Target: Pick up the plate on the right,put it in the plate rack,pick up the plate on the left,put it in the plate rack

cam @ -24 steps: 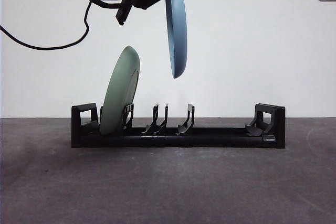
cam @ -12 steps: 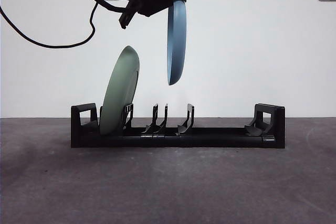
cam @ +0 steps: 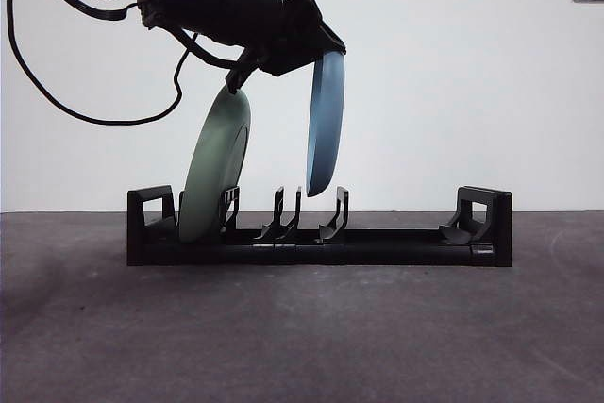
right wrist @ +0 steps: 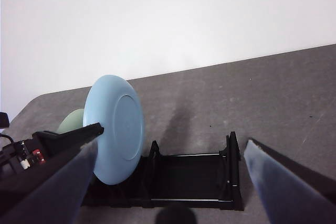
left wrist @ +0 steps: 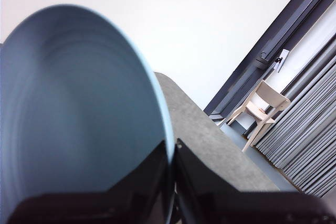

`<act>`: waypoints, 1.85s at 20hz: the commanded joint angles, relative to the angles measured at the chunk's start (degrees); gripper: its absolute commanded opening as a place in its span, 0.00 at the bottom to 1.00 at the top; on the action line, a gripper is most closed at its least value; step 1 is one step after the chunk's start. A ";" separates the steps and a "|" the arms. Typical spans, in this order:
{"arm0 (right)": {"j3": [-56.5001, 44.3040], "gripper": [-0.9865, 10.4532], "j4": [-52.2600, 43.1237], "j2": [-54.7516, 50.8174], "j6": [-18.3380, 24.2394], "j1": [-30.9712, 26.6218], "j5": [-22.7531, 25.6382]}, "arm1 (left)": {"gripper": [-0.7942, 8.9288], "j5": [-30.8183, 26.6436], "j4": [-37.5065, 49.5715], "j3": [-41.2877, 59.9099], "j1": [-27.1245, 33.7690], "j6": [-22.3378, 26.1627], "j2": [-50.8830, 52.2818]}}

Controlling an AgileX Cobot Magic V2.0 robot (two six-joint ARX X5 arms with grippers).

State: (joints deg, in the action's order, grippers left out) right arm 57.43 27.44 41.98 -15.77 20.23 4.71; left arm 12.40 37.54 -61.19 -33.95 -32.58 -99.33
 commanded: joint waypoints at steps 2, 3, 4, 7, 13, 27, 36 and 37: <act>-0.11 0.49 -0.22 -0.07 0.50 0.02 0.13 | 0.07 0.04 0.07 -0.15 -0.22 1.03 -1.22; -0.11 0.49 -0.22 -0.07 0.72 0.02 0.13 | 0.07 0.09 0.07 -0.15 -0.26 1.03 -1.46; -0.11 0.49 -0.24 0.04 0.85 0.02 0.15 | 0.07 0.07 0.00 -0.15 -0.42 1.05 -1.68; -0.11 0.49 -0.26 0.37 0.87 0.02 0.13 | 0.07 -0.20 -0.48 -0.15 -0.74 1.18 -2.12; -0.11 0.49 -0.44 1.18 0.87 0.02 0.13 | 0.07 -2.08 -4.31 -0.15 -1.60 4.46 -2.19; -0.11 0.49 -0.81 2.27 0.87 0.04 0.11 | 0.33 -4.79 -8.44 -0.15 -2.10 7.17 -2.19; -0.11 0.49 -0.74 2.29 0.87 0.02 0.11 | 0.34 5.01 -3.23 -0.35 -2.10 7.17 -1.42; -0.13 0.49 -0.72 2.29 0.87 0.02 0.11 | 0.34 6.99 -2.80 -0.50 -2.16 7.17 -0.87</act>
State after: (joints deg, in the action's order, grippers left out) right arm 57.43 27.18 44.27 -15.38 20.23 4.71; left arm 17.41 33.95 -61.28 -36.07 -26.46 -100.77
